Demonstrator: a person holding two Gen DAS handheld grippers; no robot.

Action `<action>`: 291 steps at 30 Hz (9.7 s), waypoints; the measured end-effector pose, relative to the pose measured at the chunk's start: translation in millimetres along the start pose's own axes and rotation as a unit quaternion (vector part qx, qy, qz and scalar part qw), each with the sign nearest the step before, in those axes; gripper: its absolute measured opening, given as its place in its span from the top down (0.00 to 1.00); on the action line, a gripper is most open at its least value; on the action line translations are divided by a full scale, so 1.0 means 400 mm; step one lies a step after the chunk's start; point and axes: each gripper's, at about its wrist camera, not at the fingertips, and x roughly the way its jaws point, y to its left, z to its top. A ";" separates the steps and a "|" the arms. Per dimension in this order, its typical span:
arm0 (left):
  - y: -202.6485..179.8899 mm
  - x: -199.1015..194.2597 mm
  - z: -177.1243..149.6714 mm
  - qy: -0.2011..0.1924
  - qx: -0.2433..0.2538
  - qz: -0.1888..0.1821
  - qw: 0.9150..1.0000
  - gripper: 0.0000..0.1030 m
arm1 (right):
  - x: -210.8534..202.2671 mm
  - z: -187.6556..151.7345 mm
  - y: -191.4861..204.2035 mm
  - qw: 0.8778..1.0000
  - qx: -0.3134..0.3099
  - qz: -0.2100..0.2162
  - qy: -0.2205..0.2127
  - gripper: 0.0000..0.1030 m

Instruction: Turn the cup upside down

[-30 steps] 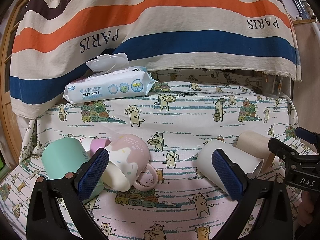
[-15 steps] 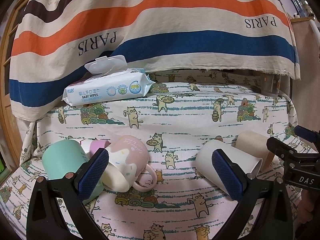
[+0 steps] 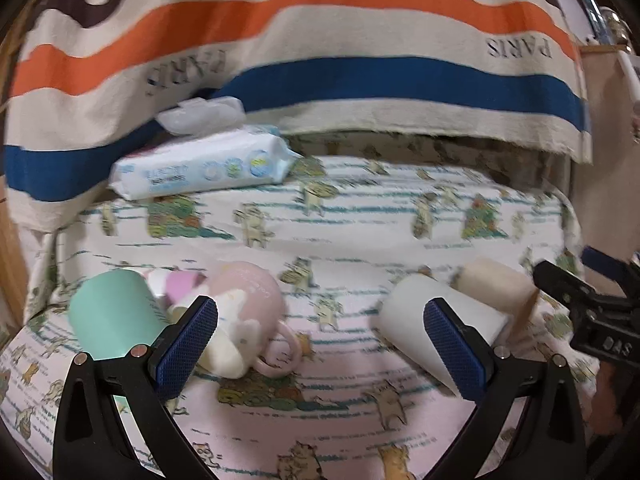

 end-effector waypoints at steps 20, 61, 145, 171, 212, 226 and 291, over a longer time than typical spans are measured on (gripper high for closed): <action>-0.136 0.166 0.097 0.260 -0.101 -0.061 0.958 0.04 | 0.018 0.026 -0.122 0.994 0.079 -0.076 0.018 0.41; -0.225 0.121 -0.018 0.352 0.004 -0.166 0.921 0.06 | 0.124 0.032 -0.078 0.970 0.070 0.140 0.184 0.18; 0.120 -0.074 0.054 0.028 -0.116 -0.046 0.992 0.00 | 0.043 -0.122 0.265 0.963 -0.051 0.046 0.261 0.23; 0.131 -0.079 0.062 0.011 -0.103 -0.007 0.995 0.00 | 0.142 0.014 0.224 0.969 -0.021 0.055 0.238 0.24; 0.065 -0.152 0.046 -0.080 -0.036 -0.034 0.996 0.00 | -0.121 0.030 0.061 0.998 -0.012 0.057 -0.035 0.01; 0.018 -0.114 -0.001 -0.052 -0.006 -0.008 0.999 0.00 | -0.032 -0.029 0.051 1.000 -0.009 0.024 0.012 0.01; 0.017 -0.070 -0.003 -0.012 0.003 0.007 1.000 0.00 | -0.057 -0.031 0.038 1.000 -0.004 0.013 0.000 0.01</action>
